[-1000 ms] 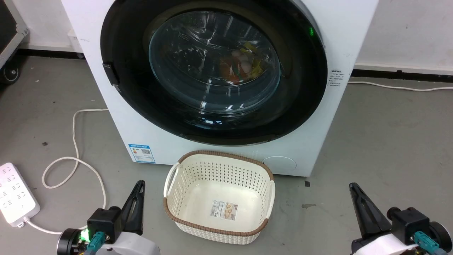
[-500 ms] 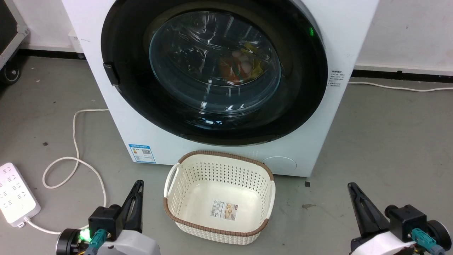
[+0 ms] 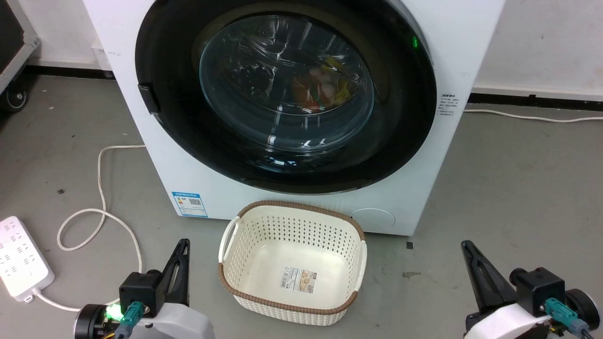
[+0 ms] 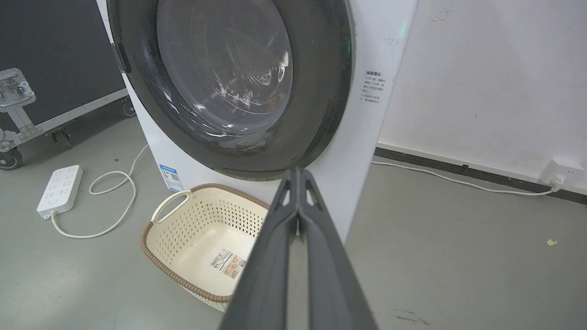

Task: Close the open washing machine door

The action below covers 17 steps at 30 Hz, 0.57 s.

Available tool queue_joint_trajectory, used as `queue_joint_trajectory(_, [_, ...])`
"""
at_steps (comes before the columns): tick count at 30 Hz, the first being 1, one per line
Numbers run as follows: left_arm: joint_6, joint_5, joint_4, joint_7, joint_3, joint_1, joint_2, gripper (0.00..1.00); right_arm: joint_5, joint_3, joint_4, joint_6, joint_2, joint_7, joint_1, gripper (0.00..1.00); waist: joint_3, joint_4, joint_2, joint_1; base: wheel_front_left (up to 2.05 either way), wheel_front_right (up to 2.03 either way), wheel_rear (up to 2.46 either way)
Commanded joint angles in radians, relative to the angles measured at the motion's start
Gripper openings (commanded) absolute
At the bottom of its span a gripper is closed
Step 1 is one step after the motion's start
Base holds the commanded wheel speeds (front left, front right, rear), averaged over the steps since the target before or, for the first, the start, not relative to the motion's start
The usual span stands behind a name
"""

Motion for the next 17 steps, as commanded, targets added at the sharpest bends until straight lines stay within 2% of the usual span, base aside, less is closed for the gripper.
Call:
queue_joint_trajectory(1, [0.007, 0.011, -0.005, 0.008, 0.005, -0.014, -0.005, 0.00, -0.006, 0.002, -0.007, -0.001, 0.004, 0.008, -0.017, 0.00, 0.000, 0.000, -0.0001, 0.0000, 0.00, 0.00, 0.00])
queue_joint_trajectory(17, [0.019, 0.036, -0.016, 0.039, 0.018, -0.017, -0.022, 0.00, -0.011, 0.006, -0.012, -0.001, 0.004, 0.039, -0.027, 0.00, -0.001, 0.001, -0.0001, 0.0000, 0.00, 0.00, 0.00])
